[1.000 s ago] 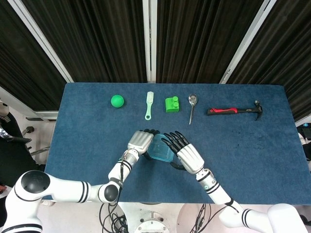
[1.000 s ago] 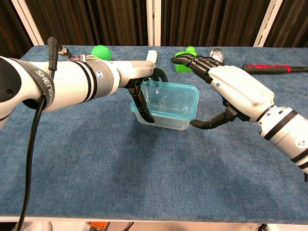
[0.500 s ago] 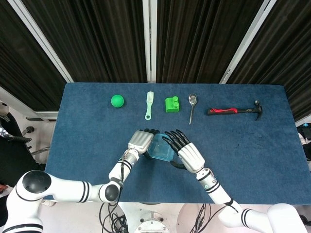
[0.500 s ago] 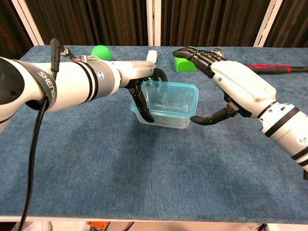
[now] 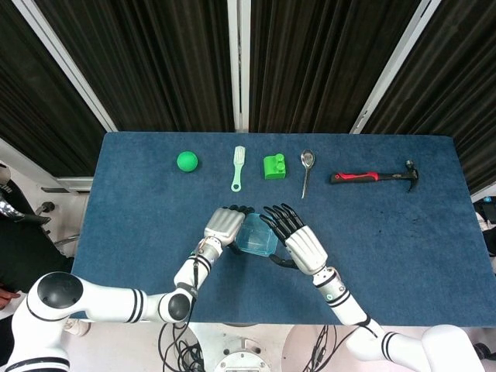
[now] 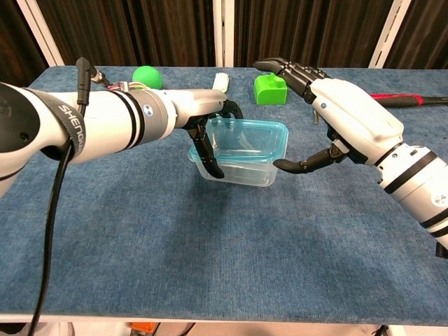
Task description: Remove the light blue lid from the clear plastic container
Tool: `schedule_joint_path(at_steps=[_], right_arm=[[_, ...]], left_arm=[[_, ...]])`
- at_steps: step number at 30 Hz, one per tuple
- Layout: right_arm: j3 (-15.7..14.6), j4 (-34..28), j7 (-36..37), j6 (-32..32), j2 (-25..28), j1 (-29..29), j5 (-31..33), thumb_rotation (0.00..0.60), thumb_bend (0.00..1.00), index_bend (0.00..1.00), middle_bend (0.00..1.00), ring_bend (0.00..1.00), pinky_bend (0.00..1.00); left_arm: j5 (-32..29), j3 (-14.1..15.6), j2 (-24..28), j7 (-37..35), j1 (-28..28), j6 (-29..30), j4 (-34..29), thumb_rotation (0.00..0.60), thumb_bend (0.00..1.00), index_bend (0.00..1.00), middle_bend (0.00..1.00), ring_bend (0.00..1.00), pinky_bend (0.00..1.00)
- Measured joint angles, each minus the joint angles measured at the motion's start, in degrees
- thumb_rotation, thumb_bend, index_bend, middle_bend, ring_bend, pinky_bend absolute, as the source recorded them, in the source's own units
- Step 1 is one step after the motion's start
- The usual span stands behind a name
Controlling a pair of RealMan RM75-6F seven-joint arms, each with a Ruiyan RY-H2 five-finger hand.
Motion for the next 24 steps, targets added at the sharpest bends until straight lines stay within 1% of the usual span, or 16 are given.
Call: schedule_joint_path(at_steps=[2, 4, 7, 10, 14, 20, 24], right_arm=[[-0.05, 0.67, 0.07, 0.48, -0.30, -0.01, -0.20, 0.600, 0.35, 0.09, 0.04, 0.00, 0.02], [-0.02, 1.77, -0.04, 1.32, -0.80, -0.03, -0.45, 0.600, 0.41, 0.17, 0.08, 0.00, 0.06], [0.12, 3.81, 0.02, 2.61, -1.74, 0.00, -0.82, 0.600, 0.47, 0.28, 0.12, 0.04, 0.09], [0.28, 5.88, 0.05, 3.66, -2.74, 0.15, -1.12, 0.600, 0.52, 0.34, 0.15, 0.05, 0.11], [0.32, 8.00, -0.29, 4.25, -3.69, 0.37, -1.29, 0.600, 0.54, 0.38, 0.17, 0.07, 0.11], [0.15, 10.19, -0.27, 4.30, -4.84, 0.49, -0.98, 0.600, 0.58, 0.42, 0.19, 0.09, 0.13], [0.30, 11.30, 0.17, 4.63, -5.59, 0.74, -0.79, 0.600, 0.60, 0.45, 0.20, 0.10, 0.13]], left_arm=[[-0.04, -0.06, 0.11, -0.19, 0.02, -0.22, -0.08, 0.600, 0.00, 0.32, 0.32, 0.22, 0.29], [-0.04, -0.12, 0.29, -0.38, 0.05, -0.40, -0.28, 0.600, 0.00, 0.31, 0.32, 0.22, 0.29], [-0.04, -0.20, 0.56, -0.74, 0.09, -0.85, -0.58, 0.600, 0.00, 0.31, 0.31, 0.22, 0.29], [-0.11, -0.35, 0.80, -1.25, 0.13, -1.26, -0.76, 0.600, 0.00, 0.29, 0.31, 0.22, 0.29], [-0.23, -0.63, 1.38, -2.49, 0.37, -2.25, -1.32, 0.600, 0.00, 0.26, 0.30, 0.22, 0.29], [-0.04, -1.07, 2.96, -5.03, 0.88, -3.96, -2.84, 0.600, 0.00, 0.24, 0.30, 0.22, 0.29], [0.23, -0.94, 3.47, -5.90, 0.94, -4.36, -3.50, 0.600, 0.00, 0.18, 0.25, 0.20, 0.29]])
